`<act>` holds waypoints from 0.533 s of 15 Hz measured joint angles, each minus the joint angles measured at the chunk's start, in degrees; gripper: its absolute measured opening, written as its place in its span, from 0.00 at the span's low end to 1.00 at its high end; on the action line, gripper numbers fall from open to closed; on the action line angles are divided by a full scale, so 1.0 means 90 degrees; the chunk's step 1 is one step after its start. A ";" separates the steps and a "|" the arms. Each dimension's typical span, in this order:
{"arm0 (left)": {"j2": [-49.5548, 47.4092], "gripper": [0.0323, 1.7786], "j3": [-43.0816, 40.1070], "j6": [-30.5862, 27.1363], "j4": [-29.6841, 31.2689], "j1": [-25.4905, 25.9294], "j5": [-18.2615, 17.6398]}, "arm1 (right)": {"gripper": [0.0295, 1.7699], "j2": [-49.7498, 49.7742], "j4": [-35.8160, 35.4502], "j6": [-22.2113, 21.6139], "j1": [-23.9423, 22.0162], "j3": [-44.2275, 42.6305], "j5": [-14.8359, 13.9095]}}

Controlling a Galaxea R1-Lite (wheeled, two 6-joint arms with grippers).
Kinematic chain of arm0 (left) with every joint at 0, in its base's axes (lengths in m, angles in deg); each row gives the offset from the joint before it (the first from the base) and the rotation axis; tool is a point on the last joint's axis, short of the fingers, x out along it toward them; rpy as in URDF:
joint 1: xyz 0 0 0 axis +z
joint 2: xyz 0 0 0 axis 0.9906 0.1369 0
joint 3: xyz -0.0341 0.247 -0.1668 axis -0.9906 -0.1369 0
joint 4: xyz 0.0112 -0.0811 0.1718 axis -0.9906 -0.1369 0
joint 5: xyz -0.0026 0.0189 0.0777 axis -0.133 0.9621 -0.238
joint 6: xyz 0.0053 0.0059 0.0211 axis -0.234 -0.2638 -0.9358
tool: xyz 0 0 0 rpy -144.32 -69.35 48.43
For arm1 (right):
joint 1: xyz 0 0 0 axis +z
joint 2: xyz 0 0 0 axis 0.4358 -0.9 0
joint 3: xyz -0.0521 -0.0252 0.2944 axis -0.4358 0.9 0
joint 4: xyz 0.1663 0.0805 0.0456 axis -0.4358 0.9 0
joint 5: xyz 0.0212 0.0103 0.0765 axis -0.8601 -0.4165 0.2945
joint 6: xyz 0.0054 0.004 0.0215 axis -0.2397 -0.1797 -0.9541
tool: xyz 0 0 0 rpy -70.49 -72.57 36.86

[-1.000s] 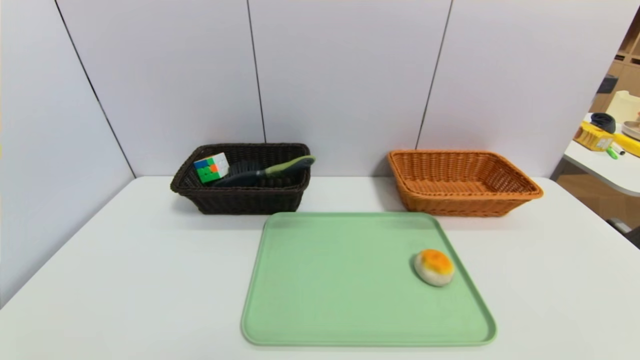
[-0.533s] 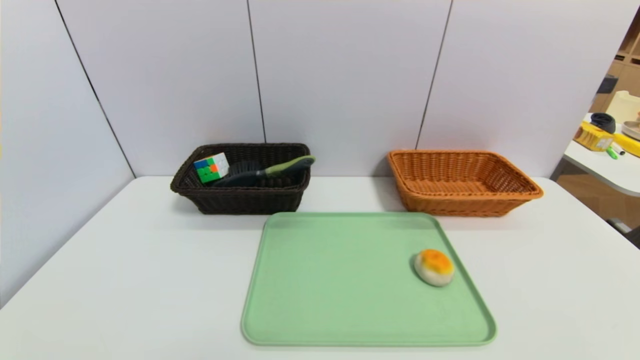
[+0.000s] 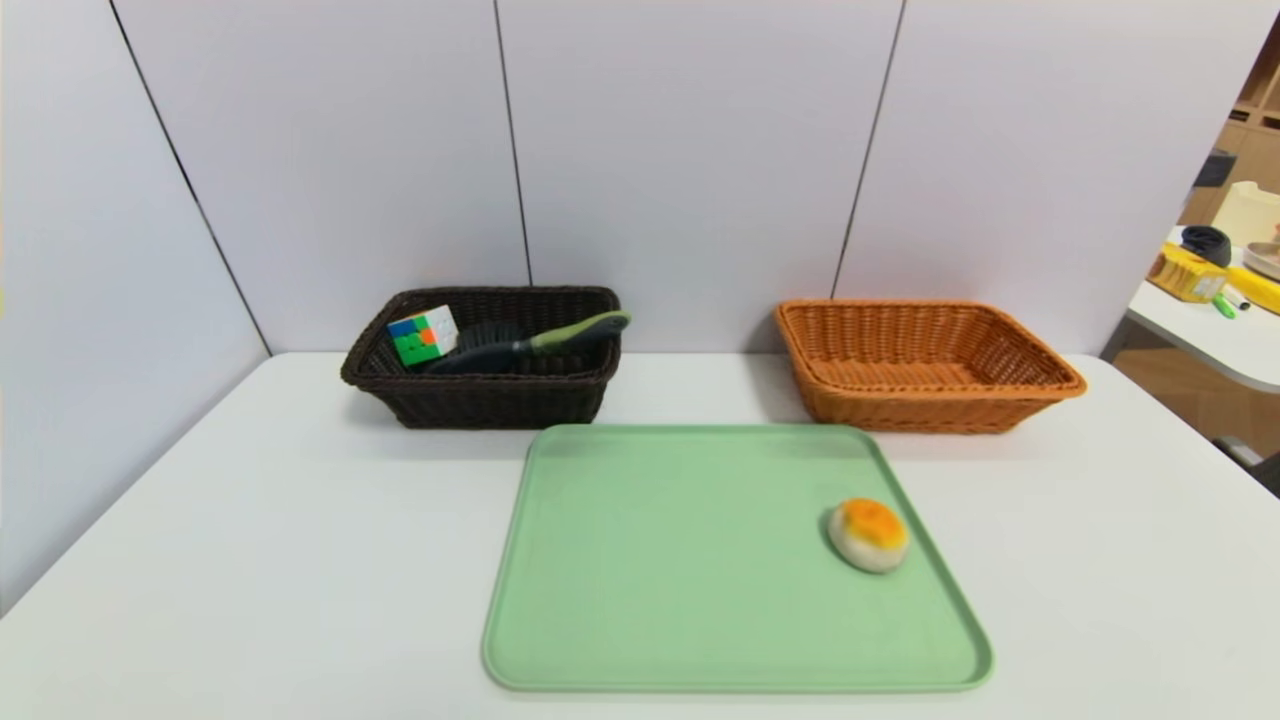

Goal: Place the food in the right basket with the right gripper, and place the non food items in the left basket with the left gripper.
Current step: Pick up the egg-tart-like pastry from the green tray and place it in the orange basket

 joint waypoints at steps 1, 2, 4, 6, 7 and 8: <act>-0.0003 0.95 0.0000 0.0003 0.0000 0.0000 0.0000 | 0.96 0.0000 -0.0003 0.0000 0.0003 0.0000 -0.0003; 0.0000 0.95 0.0000 0.0003 -0.0003 0.0000 0.0000 | 0.96 0.0000 -0.0003 0.0000 0.0003 0.0000 -0.0003; -0.0003 0.95 0.0000 0.0000 0.0000 0.0000 0.0000 | 0.96 0.0000 -0.0005 -0.0003 0.0005 0.0000 -0.0003; -0.0003 0.95 0.0000 0.0003 0.0000 0.0003 0.0000 | 0.96 0.0000 0.0000 0.0000 0.0003 0.0000 0.0000; -0.0003 0.95 0.0000 0.0003 0.0000 0.0003 0.0000 | 0.96 0.0000 0.0000 -0.0003 0.0003 0.0000 0.0000; -0.0003 0.95 0.0000 0.0003 0.0000 0.0003 0.0000 | 0.96 0.0000 0.0000 0.0000 0.0003 0.0000 -0.0003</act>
